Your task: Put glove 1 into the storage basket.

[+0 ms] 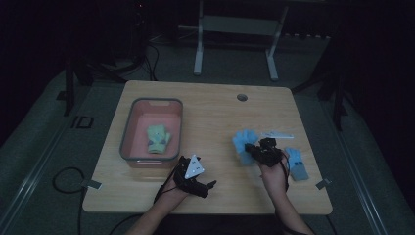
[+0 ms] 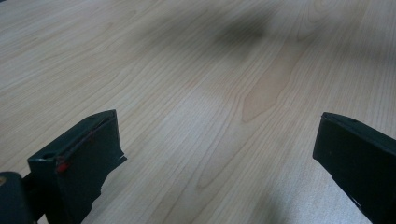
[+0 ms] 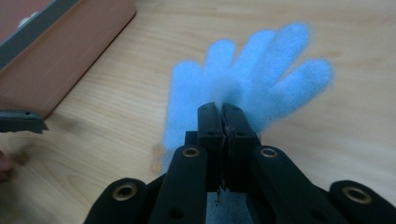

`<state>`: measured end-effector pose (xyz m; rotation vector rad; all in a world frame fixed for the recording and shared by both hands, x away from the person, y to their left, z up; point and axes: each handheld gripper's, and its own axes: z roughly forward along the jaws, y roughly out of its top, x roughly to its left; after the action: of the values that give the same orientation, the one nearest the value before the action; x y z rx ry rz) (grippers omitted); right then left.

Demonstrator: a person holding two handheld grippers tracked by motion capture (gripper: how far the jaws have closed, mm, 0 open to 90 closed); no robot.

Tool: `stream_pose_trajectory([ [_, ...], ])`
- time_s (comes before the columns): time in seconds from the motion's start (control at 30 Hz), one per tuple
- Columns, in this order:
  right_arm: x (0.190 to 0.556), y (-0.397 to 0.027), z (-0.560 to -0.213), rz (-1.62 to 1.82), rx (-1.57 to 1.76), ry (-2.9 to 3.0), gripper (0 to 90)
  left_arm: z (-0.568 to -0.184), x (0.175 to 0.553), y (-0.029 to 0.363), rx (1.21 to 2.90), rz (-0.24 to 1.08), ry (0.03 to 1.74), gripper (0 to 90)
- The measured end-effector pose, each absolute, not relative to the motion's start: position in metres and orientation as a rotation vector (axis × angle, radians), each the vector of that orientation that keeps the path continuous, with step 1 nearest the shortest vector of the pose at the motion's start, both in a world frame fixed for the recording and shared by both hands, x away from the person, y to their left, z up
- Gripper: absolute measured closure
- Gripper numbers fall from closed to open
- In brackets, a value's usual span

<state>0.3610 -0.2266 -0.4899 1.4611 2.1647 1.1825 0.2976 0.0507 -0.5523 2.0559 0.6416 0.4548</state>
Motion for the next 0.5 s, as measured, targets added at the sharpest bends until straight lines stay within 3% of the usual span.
stream_pose_trajectory([
  [0.5, 0.354, -0.199, -0.536, 1.183, 1.580, 2.073, 87.1, -0.555, 0.296, 0.052, 2.034, 0.472, 0.649, 0.9],
])
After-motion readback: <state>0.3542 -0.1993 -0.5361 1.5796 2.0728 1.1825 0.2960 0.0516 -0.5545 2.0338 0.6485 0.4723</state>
